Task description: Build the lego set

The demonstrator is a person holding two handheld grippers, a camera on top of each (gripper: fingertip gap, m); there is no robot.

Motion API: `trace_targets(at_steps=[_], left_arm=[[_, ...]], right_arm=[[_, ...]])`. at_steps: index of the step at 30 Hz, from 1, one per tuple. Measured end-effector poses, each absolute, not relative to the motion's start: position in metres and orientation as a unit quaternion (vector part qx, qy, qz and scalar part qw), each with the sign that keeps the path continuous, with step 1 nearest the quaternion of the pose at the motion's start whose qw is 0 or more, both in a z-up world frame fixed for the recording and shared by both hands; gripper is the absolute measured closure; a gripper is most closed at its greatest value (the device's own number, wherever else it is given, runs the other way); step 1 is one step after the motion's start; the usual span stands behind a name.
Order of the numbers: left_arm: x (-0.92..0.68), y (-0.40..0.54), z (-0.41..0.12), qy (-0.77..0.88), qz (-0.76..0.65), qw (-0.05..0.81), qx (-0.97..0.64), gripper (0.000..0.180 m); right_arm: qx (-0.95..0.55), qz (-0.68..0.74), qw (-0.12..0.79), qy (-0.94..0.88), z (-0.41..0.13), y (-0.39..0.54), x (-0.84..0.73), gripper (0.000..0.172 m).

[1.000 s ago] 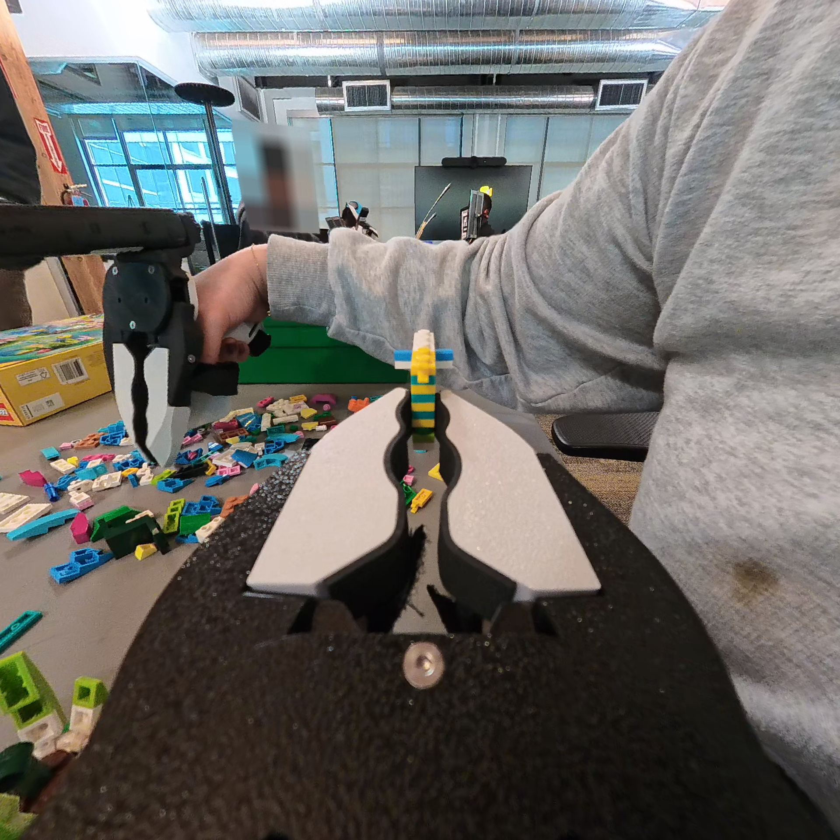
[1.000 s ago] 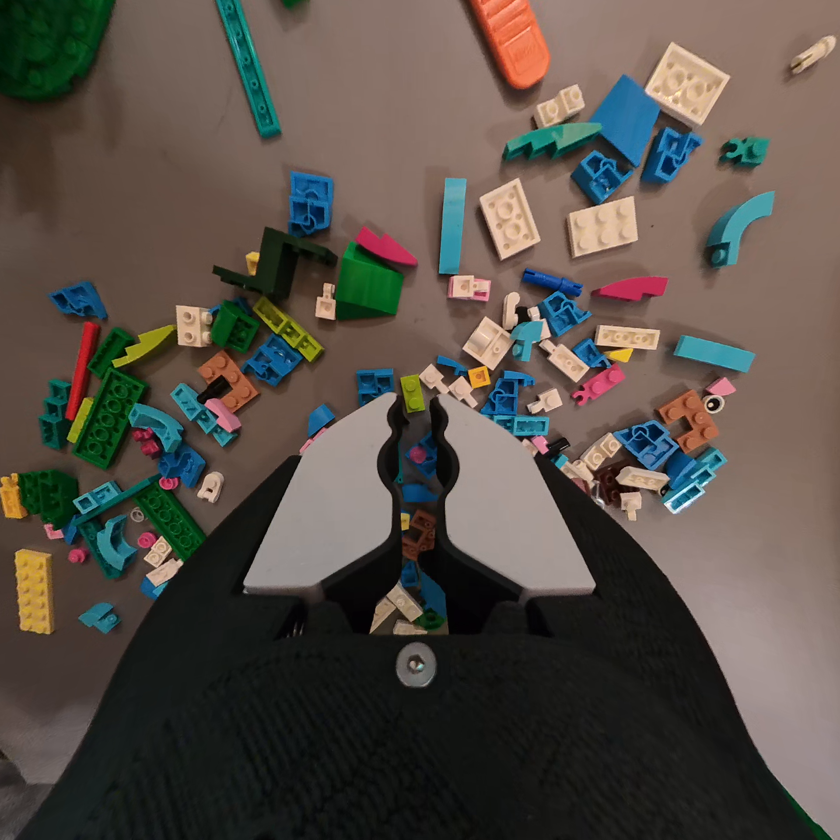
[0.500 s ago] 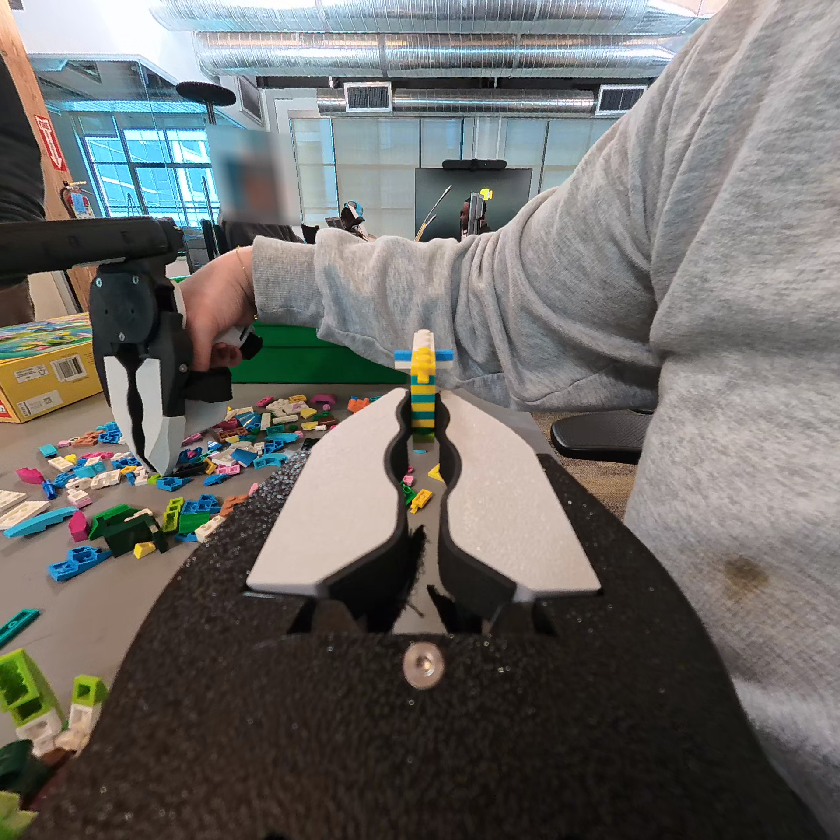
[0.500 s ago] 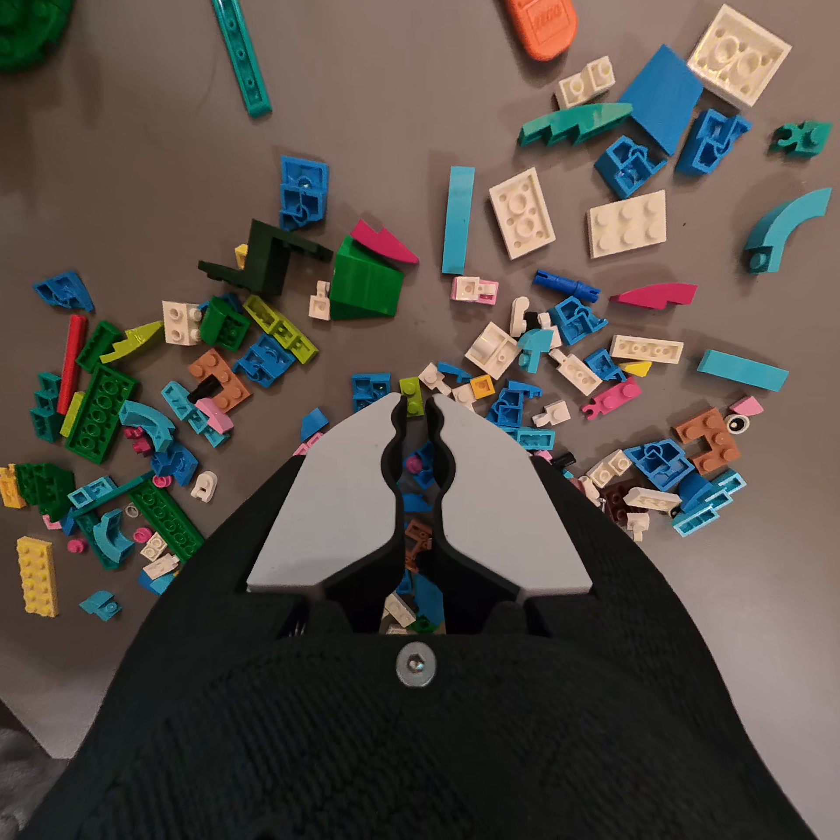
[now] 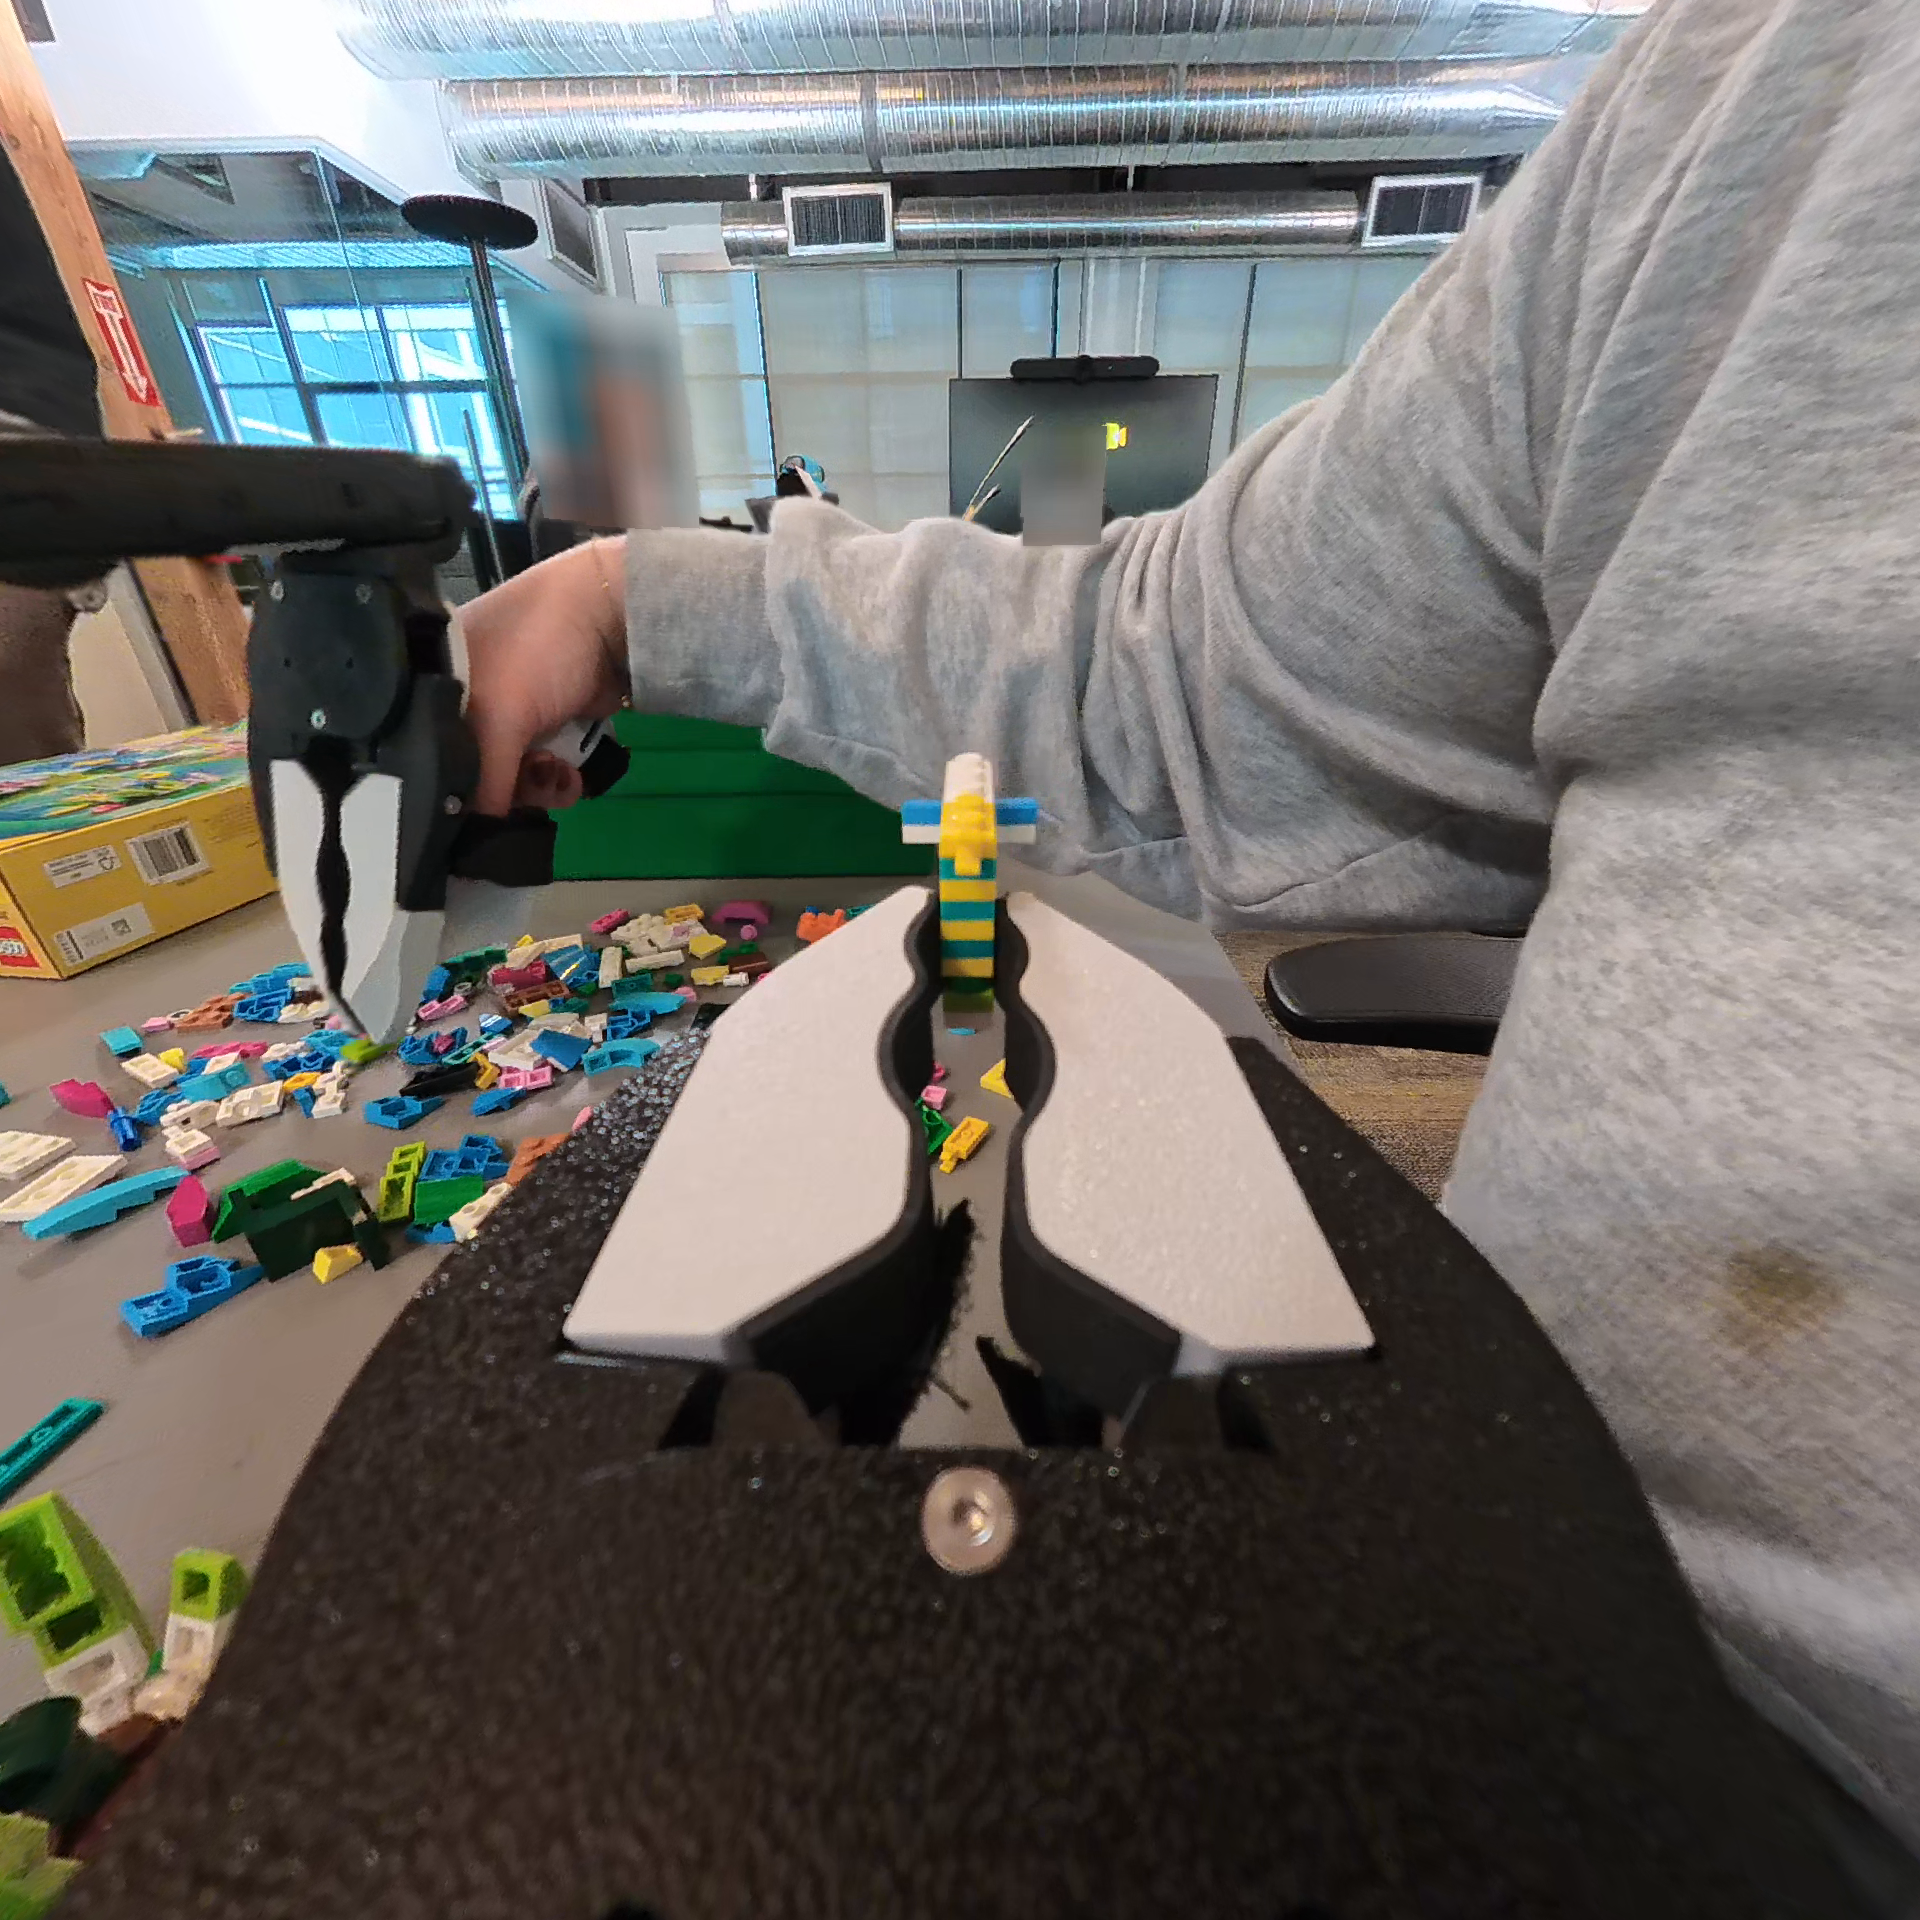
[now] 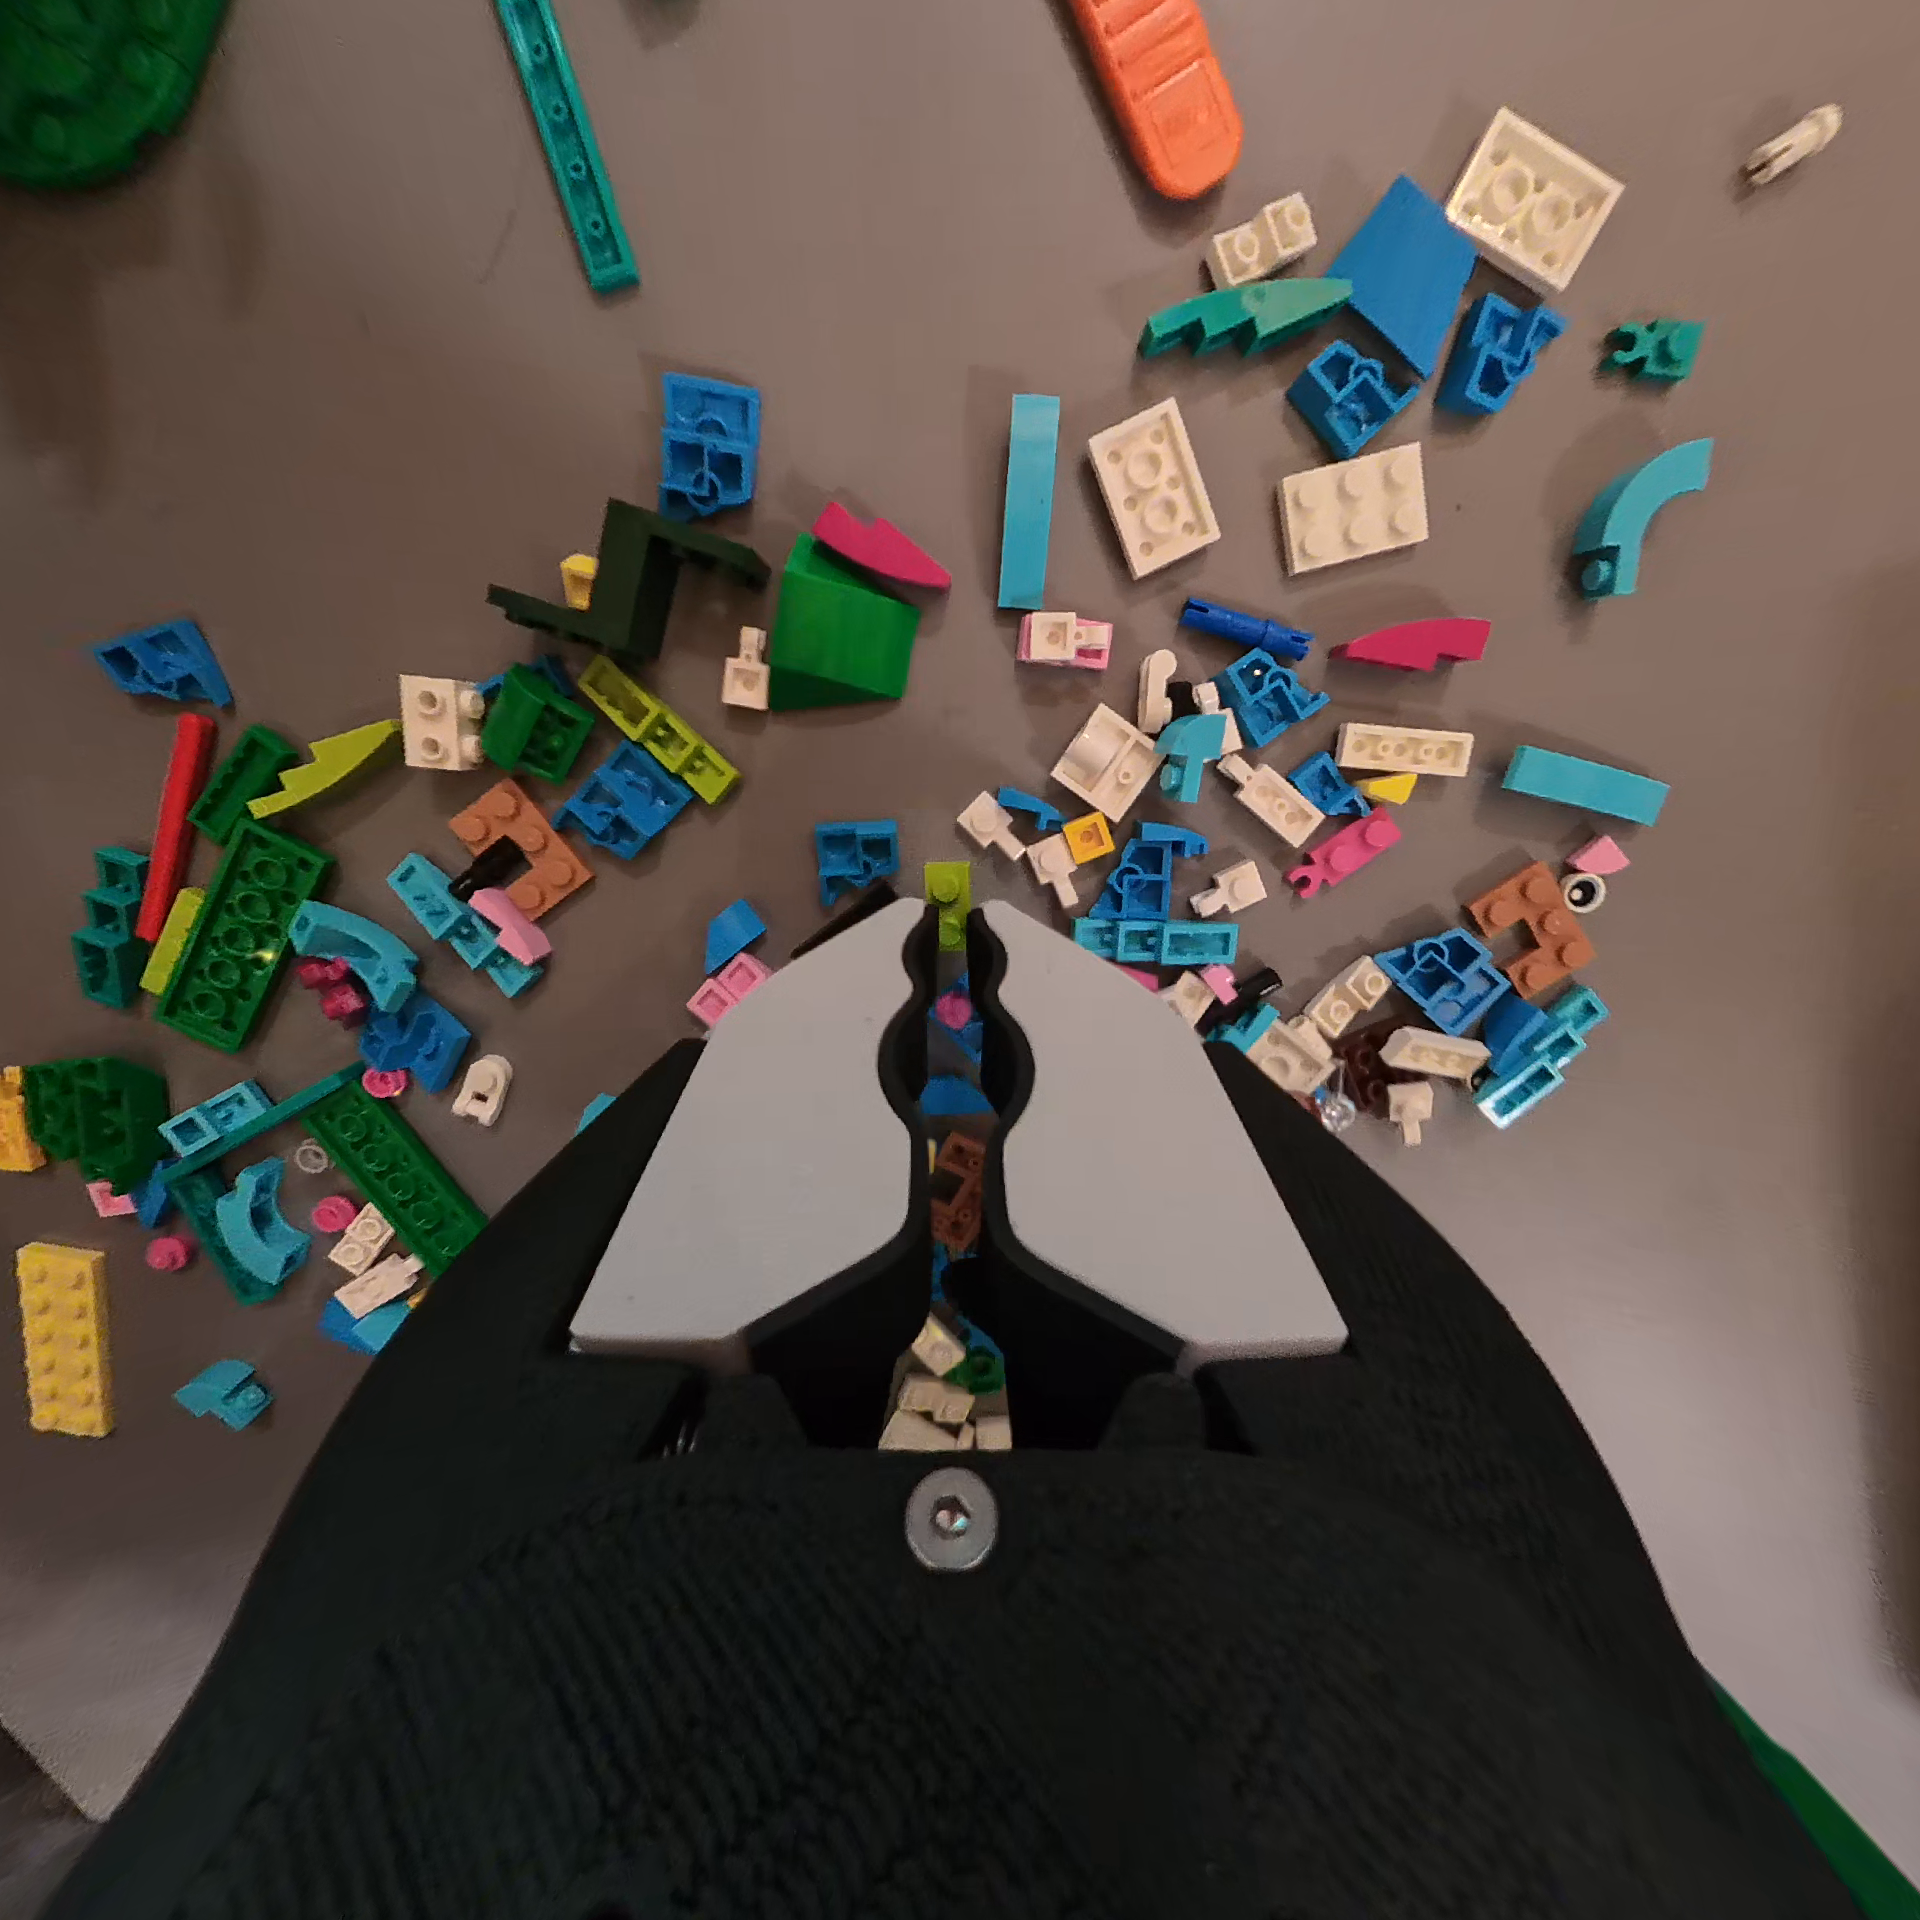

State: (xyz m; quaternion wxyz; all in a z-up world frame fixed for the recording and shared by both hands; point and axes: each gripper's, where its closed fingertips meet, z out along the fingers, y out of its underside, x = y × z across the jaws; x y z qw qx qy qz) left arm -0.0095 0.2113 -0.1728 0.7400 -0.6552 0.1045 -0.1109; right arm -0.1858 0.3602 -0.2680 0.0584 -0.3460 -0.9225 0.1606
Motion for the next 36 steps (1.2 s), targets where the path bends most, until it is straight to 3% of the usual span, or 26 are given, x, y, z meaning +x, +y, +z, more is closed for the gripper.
trace_targets(at_steps=[15, 26, 36], left_arm=[[-0.007, 0.211, -0.174, 0.109, -0.106, 0.740, -0.656, 0.172], [-0.008, 0.211, -0.174, 0.109, -0.106, 0.739, -0.656, 0.172], [-0.007, 0.211, -0.175, 0.117, -0.101, 0.738, -0.657, 0.172]], right_arm=[[-0.297, 0.217, 0.150, -0.917, -0.226, 0.319, -0.158, 0.169], [-0.317, 0.226, 0.118, -0.913, -0.254, 0.317, -0.156, 0.169], [-0.216, 0.240, 0.053, -0.945, -0.266, 0.244, -0.145, 0.169]])
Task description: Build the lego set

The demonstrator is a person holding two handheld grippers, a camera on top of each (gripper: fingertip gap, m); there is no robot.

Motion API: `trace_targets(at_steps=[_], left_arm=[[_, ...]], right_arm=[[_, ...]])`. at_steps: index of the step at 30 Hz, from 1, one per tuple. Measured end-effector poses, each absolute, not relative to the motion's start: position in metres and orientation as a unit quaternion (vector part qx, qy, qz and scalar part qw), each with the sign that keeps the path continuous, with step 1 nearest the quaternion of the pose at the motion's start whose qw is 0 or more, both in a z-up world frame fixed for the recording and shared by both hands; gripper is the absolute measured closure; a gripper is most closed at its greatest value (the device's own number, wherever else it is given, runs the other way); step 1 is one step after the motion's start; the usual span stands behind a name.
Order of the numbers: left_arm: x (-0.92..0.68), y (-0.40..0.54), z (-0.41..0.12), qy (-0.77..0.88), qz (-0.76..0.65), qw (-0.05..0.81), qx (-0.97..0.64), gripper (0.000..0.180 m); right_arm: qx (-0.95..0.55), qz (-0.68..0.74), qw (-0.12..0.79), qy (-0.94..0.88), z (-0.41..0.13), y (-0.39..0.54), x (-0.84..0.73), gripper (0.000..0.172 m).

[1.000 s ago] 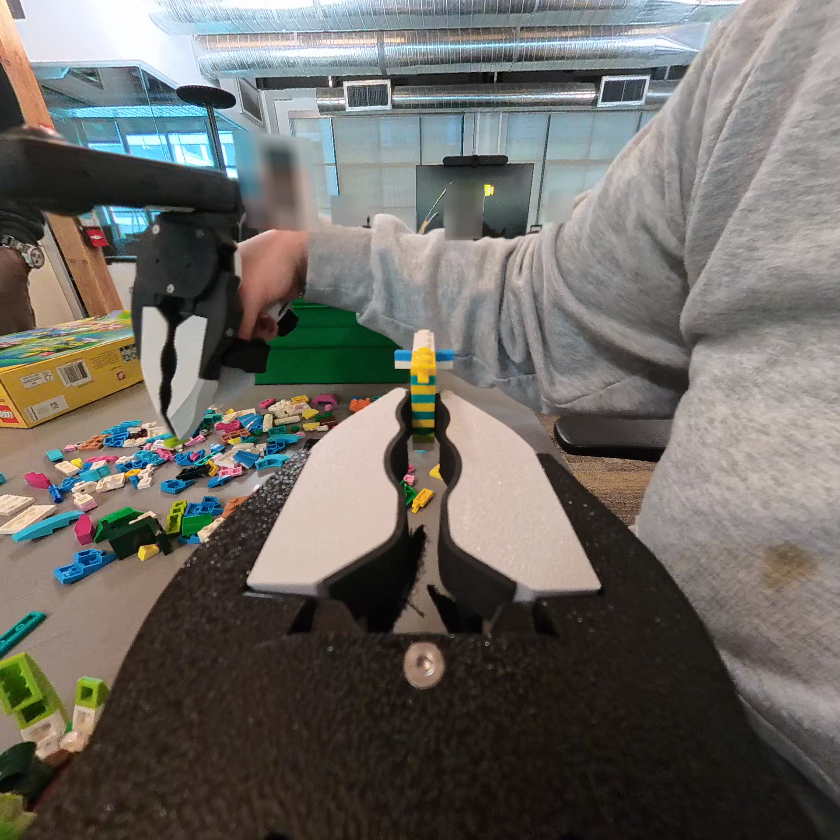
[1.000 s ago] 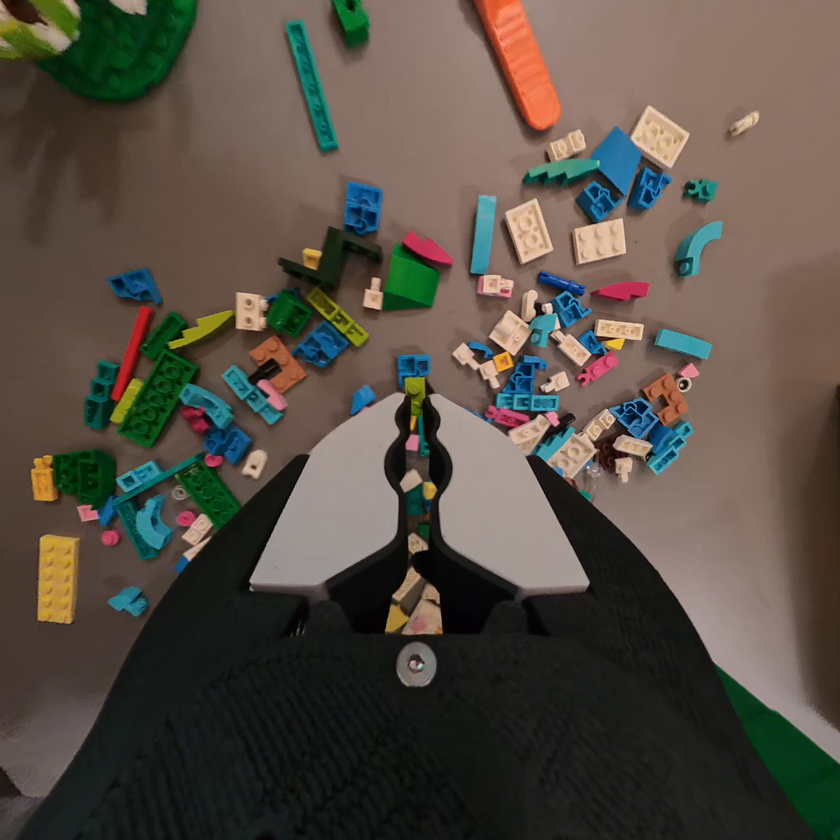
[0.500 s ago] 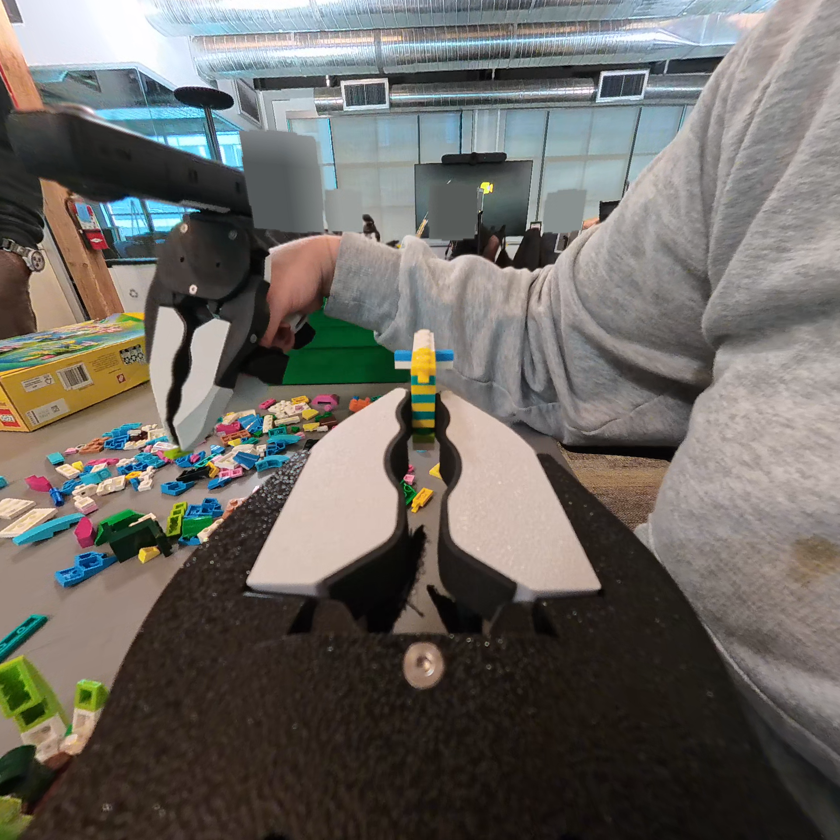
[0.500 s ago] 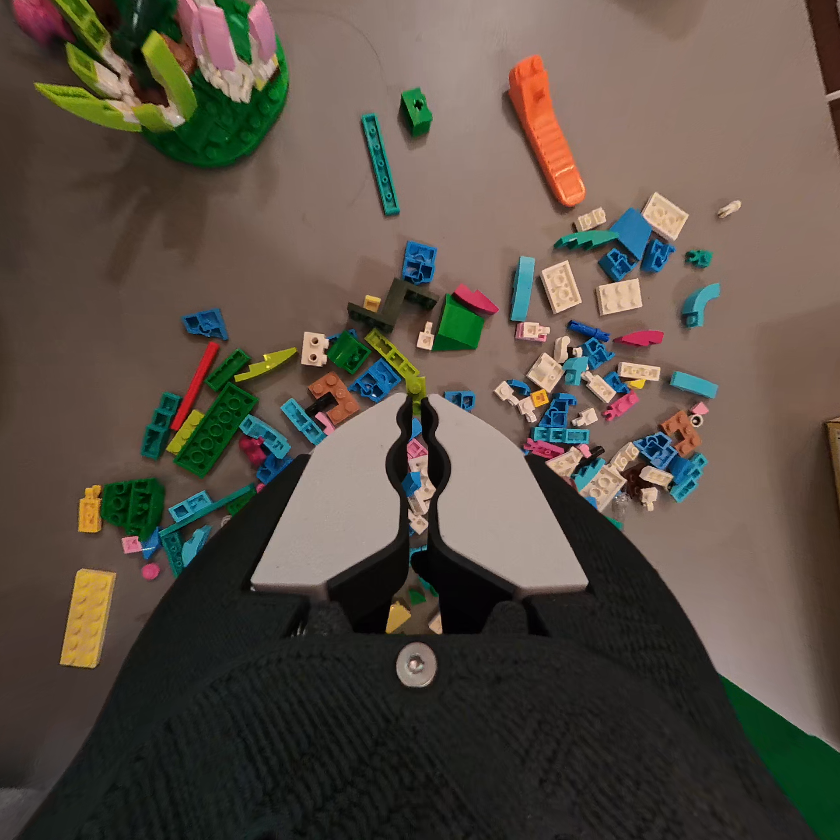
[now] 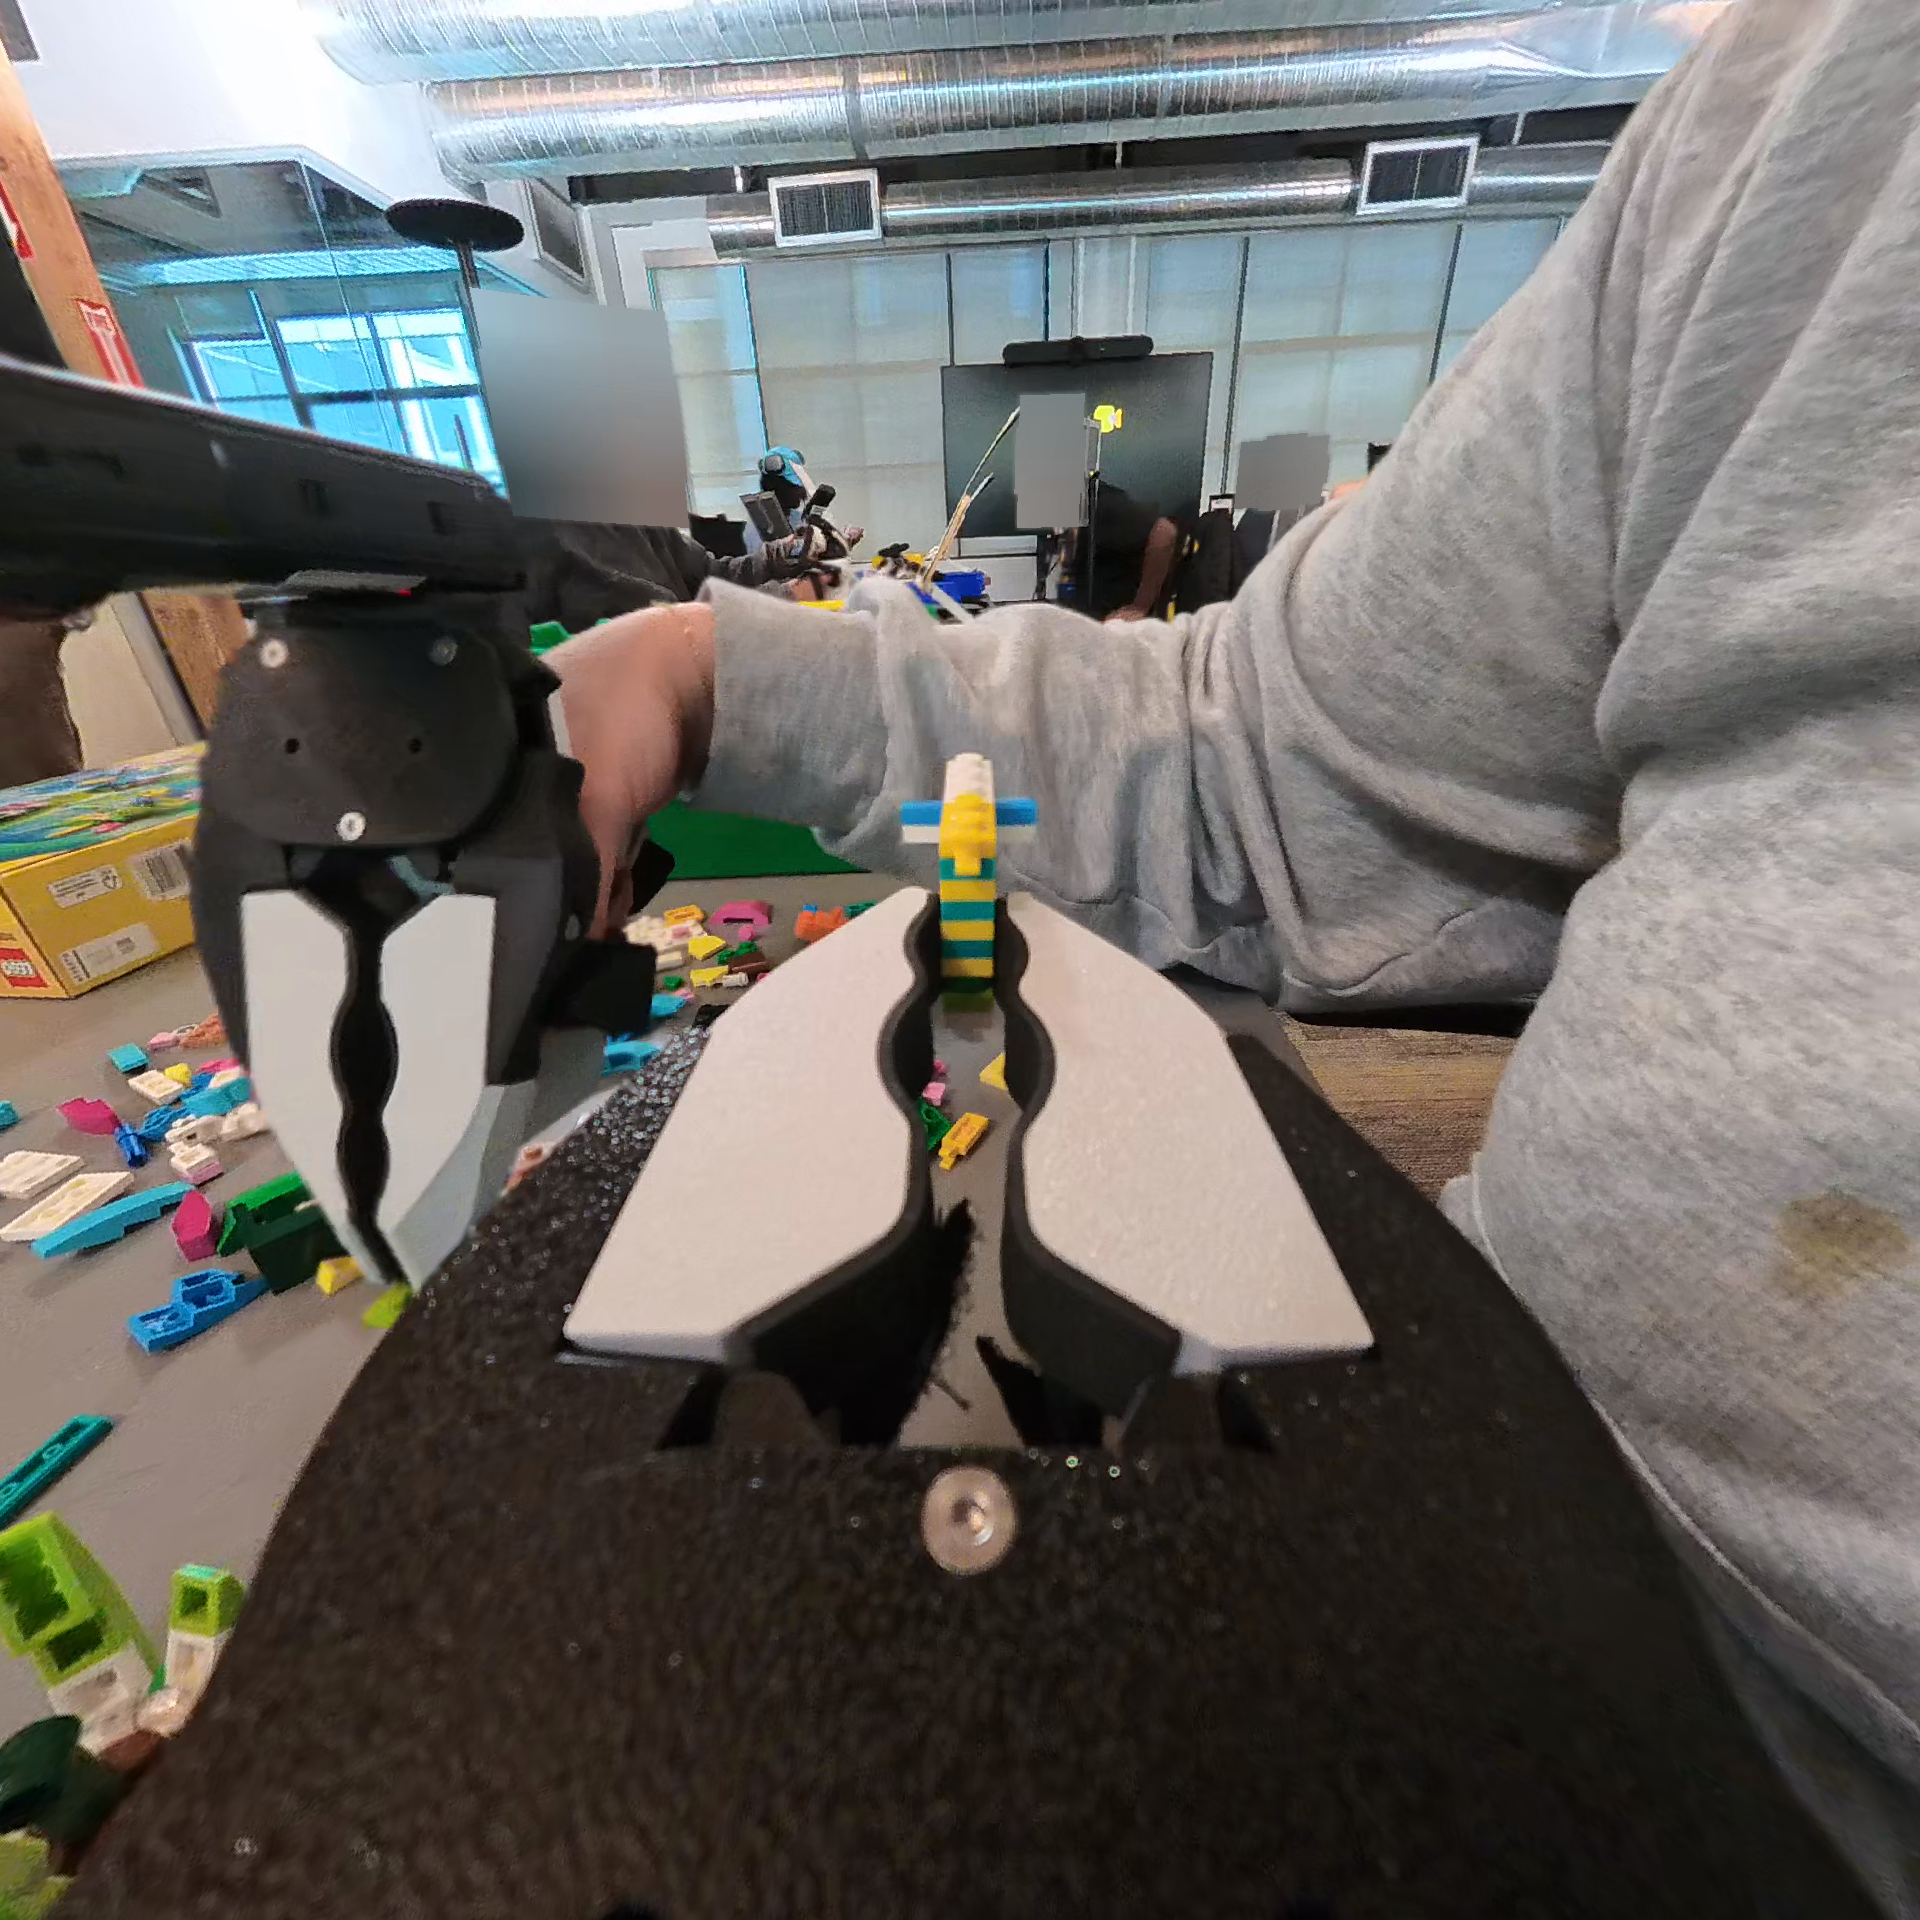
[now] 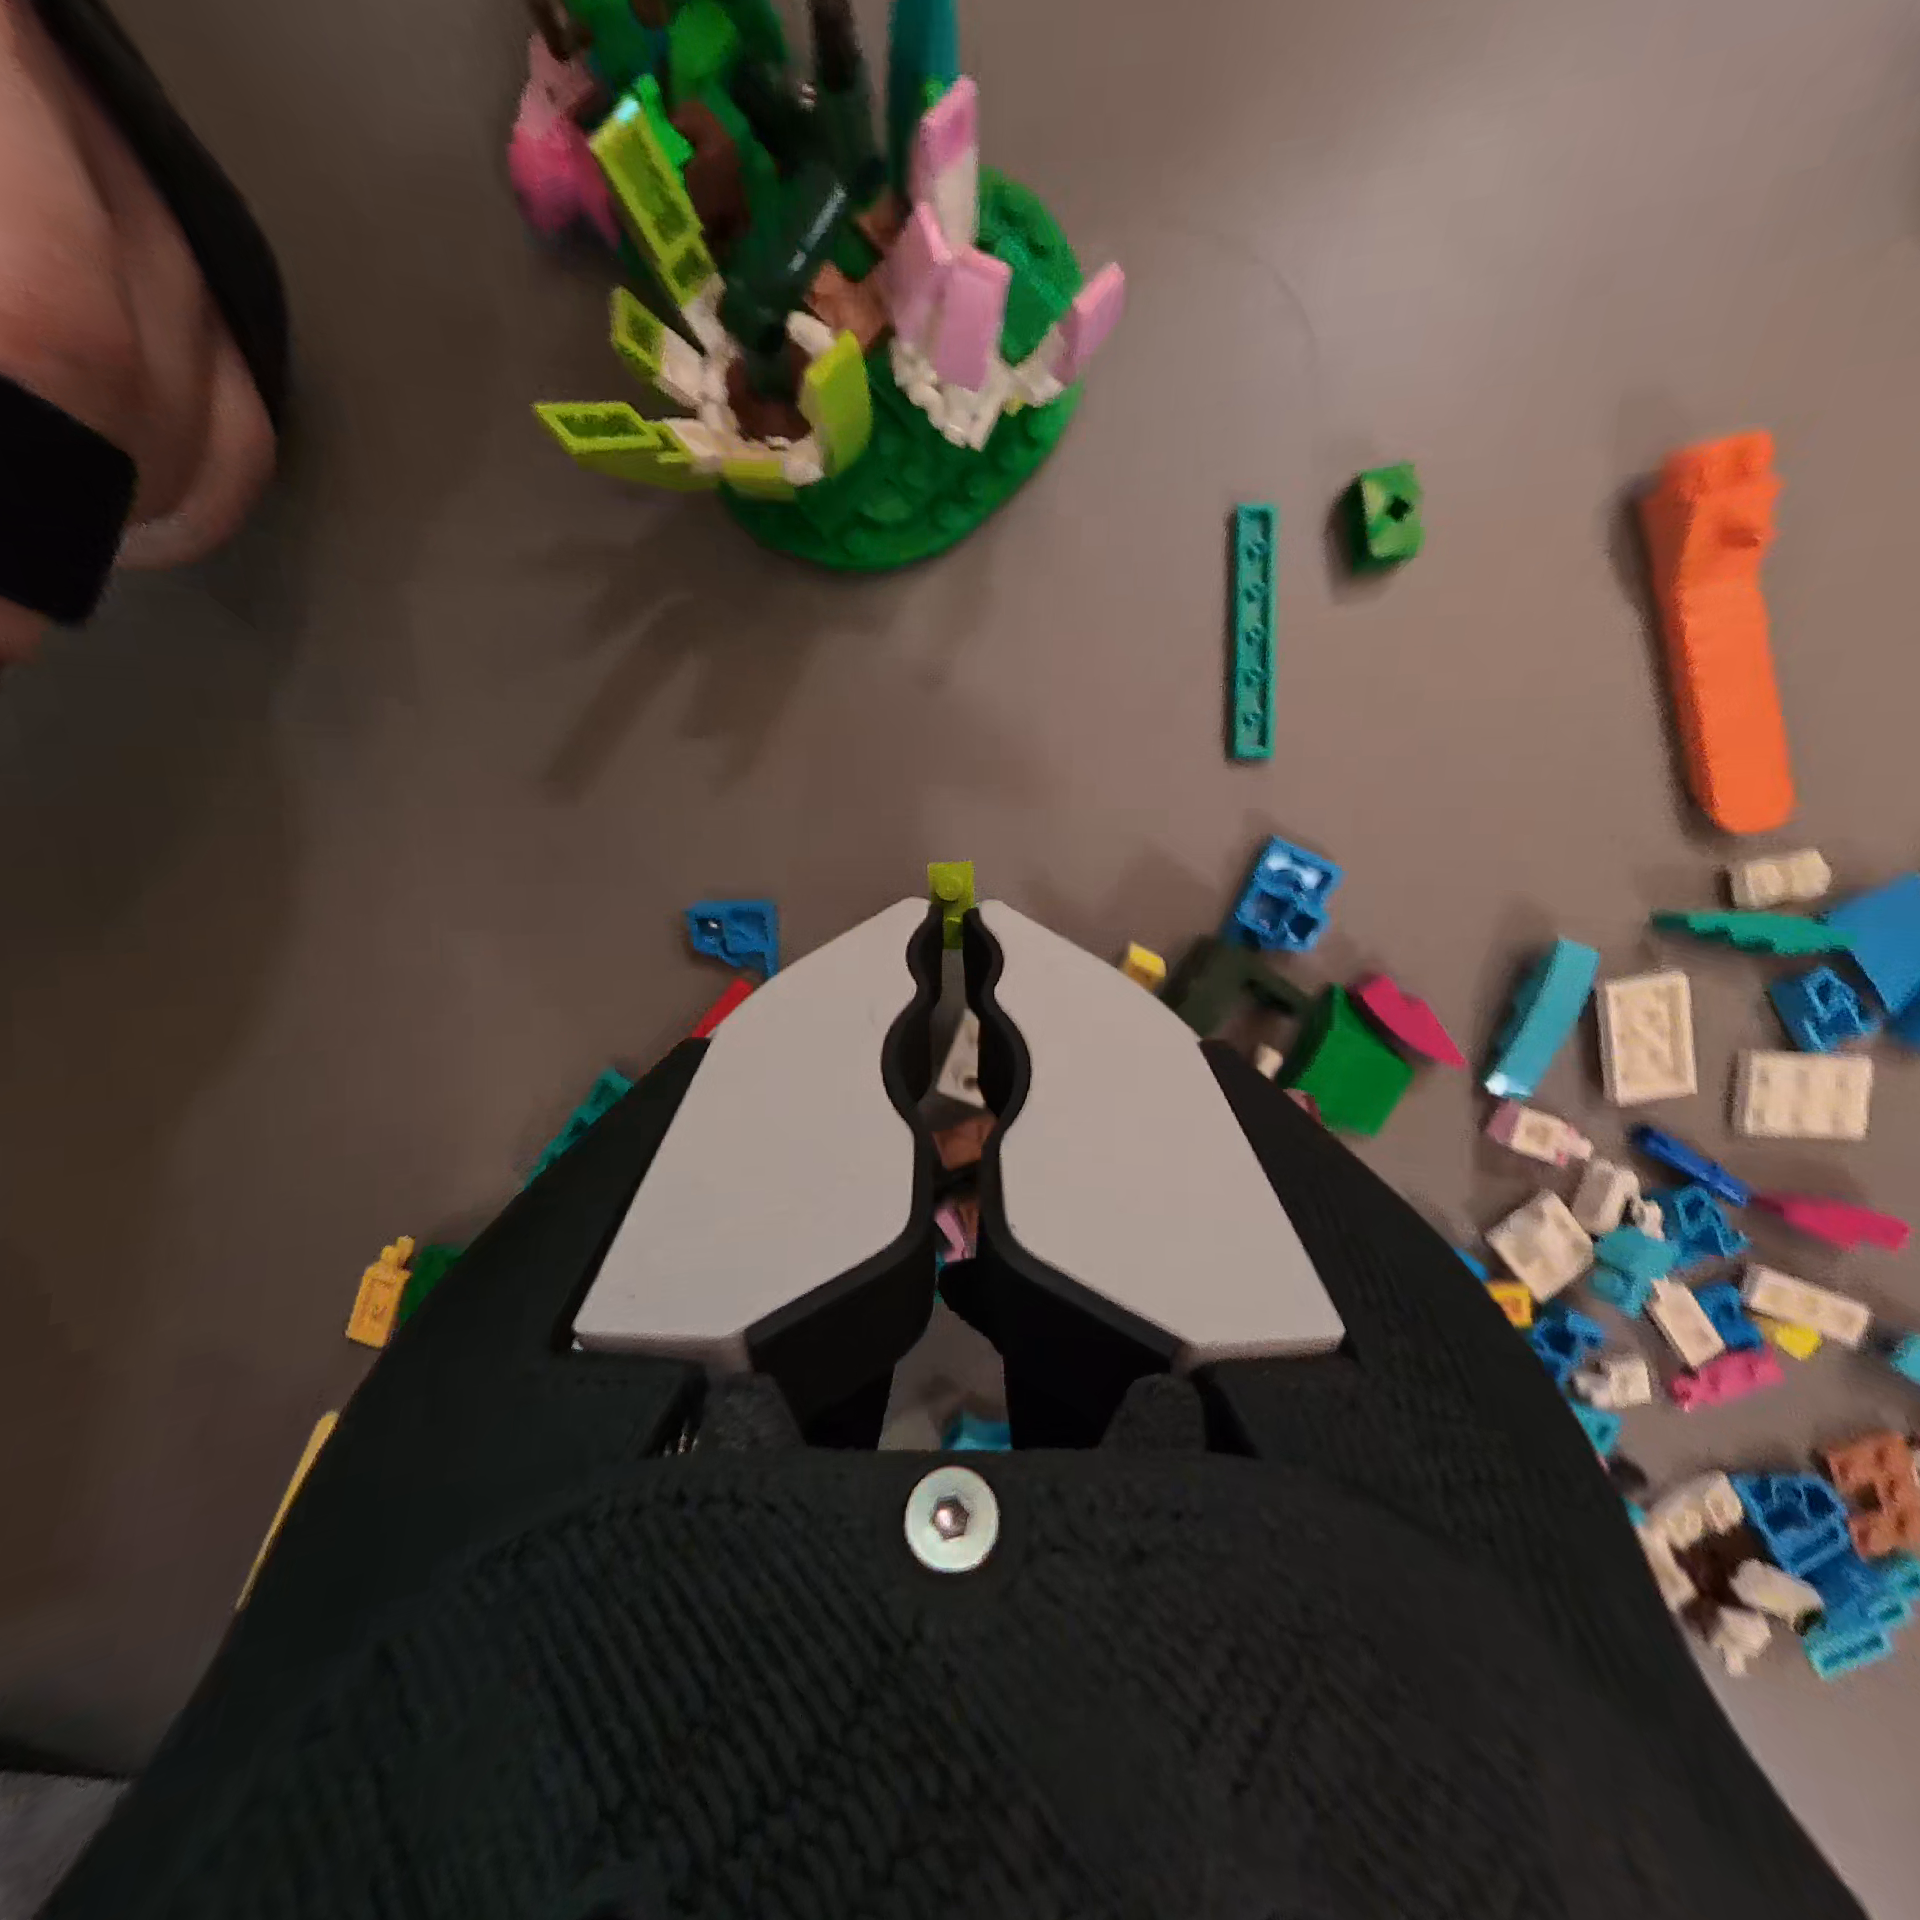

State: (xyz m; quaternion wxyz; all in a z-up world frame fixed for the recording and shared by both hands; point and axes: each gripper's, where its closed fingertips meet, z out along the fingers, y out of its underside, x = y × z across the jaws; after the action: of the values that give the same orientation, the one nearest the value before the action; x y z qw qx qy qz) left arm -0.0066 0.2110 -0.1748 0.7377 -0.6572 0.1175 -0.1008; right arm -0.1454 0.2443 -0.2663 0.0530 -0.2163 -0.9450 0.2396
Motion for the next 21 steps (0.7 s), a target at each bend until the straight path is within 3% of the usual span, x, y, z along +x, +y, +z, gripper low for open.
trace_targets(at_steps=[17, 21], left_arm=[[-0.010, 0.211, -0.174, 0.116, -0.102, 0.739, -0.656, 0.172], [-0.011, 0.211, -0.174, 0.117, -0.101, 0.739, -0.656, 0.172]], right_arm=[[-0.185, 0.185, 0.044, -0.964, -0.281, 0.231, -0.145, 0.169], [-0.191, 0.199, 0.055, -0.960, -0.280, 0.229, -0.146, 0.160]])
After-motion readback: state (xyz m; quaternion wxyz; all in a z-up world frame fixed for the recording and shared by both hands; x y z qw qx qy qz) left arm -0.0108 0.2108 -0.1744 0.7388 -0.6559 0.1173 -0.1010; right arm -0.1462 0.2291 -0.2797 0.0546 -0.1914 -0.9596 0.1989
